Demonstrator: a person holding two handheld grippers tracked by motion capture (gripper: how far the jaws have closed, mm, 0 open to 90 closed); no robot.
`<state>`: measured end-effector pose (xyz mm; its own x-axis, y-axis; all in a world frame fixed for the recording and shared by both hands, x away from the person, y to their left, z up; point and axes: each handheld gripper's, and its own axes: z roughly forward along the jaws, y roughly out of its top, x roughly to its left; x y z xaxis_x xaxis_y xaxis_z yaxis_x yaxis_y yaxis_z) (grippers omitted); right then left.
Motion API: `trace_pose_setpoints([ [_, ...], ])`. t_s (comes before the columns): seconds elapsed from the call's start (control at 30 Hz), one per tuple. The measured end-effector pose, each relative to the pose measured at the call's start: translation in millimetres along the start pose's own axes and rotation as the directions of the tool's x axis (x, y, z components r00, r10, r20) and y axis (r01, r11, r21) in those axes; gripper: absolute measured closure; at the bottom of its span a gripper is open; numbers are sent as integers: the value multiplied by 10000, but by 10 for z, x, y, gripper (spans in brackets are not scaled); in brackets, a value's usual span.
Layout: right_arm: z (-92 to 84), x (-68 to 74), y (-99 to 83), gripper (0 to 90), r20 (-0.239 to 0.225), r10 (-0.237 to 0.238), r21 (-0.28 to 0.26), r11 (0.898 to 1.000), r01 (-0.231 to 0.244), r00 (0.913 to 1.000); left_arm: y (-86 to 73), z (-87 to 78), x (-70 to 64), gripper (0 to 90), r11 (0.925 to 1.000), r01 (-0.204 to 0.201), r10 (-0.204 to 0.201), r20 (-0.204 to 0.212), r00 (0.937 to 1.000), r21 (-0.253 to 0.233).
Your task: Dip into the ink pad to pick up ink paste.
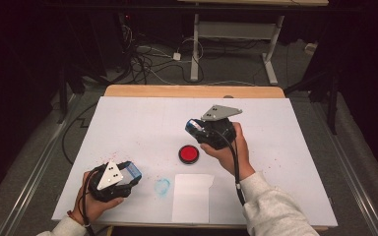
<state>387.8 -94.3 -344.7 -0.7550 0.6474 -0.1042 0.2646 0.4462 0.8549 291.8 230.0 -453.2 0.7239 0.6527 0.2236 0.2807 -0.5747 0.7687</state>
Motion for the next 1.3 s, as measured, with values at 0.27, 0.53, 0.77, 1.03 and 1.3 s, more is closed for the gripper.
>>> trace_pose_setpoints([
  [0.27, 270, 26, -197, 698, -200, 267, 712, 9971, -253, 9994, -3, 0, 2, 392, 10000, -12, 12, 12, 10000, -2],
  [0.53, 574, 52, -430, 698, -441, 535, 1497, 9876, -464, 9976, -4, 17, -3, 392, 9999, -87, 87, 75, 9999, 87],
  [0.77, 753, 83, -554, 698, -532, 523, 2032, 9783, -405, 9972, -7, 21, -6, 392, 9999, -125, 123, 126, 9998, 119],
  [1.03, 821, 81, -627, 698, -460, 620, 2303, 9719, -498, 9970, -7, 23, -9, 392, 9997, -162, 159, 157, 9998, 158],
  [1.3, 843, 65, -652, 698, -503, 737, 2284, 9717, -604, 9960, -7, 33, -10, 392, 9996, -156, 152, 181, 9997, 215],
])
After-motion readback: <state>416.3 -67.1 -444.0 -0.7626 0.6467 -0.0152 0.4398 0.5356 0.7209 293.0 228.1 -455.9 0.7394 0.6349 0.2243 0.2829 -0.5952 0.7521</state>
